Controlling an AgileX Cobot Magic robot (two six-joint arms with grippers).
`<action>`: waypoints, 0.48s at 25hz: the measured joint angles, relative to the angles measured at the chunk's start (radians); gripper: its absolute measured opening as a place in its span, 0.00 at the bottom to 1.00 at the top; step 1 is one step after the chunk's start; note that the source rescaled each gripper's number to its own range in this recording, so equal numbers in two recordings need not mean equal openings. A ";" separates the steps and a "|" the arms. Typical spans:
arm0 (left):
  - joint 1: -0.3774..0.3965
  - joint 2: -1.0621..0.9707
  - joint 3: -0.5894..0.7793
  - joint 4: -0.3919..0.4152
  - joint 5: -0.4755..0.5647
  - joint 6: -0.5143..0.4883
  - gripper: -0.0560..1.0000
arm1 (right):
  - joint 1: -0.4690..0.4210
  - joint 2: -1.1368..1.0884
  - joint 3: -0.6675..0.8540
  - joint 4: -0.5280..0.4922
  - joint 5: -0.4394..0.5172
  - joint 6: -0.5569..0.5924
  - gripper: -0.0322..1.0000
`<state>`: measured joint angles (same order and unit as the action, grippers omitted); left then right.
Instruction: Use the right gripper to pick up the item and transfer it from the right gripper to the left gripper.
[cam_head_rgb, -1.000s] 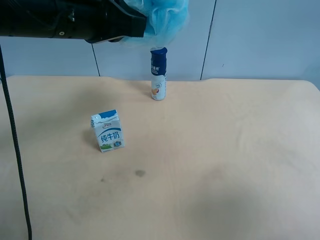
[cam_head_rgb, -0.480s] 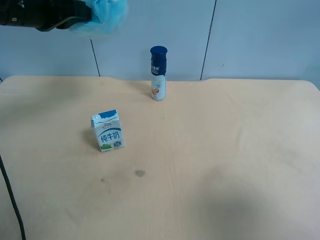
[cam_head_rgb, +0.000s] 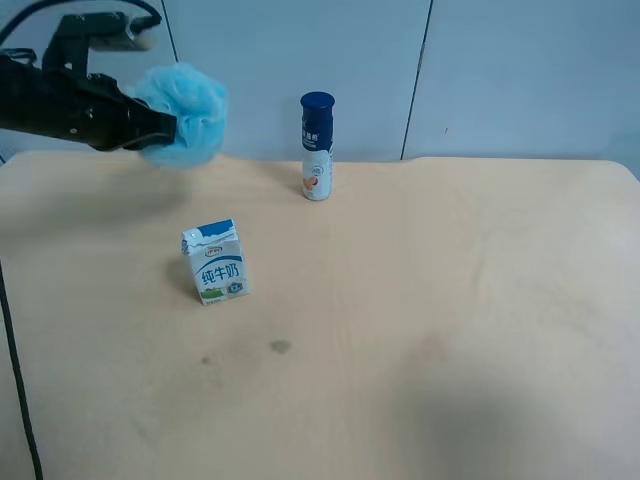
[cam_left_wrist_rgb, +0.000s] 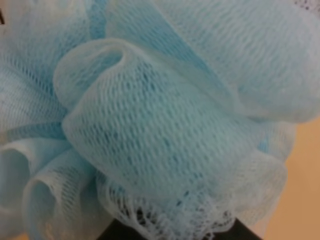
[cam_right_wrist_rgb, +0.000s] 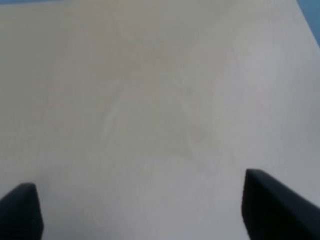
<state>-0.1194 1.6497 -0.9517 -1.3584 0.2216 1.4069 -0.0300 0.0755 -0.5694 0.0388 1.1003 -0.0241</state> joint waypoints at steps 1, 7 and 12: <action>0.000 0.019 0.000 0.000 0.000 0.000 0.05 | 0.000 0.000 0.000 0.000 0.000 0.000 0.88; 0.000 0.073 0.000 0.002 0.005 0.000 0.05 | 0.000 0.000 0.000 0.000 0.000 0.000 0.88; 0.000 0.105 0.000 0.002 0.004 0.001 0.05 | 0.000 0.000 0.000 0.000 0.000 0.000 0.88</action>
<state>-0.1191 1.7548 -0.9517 -1.3569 0.2260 1.4078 -0.0300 0.0755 -0.5694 0.0388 1.1003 -0.0241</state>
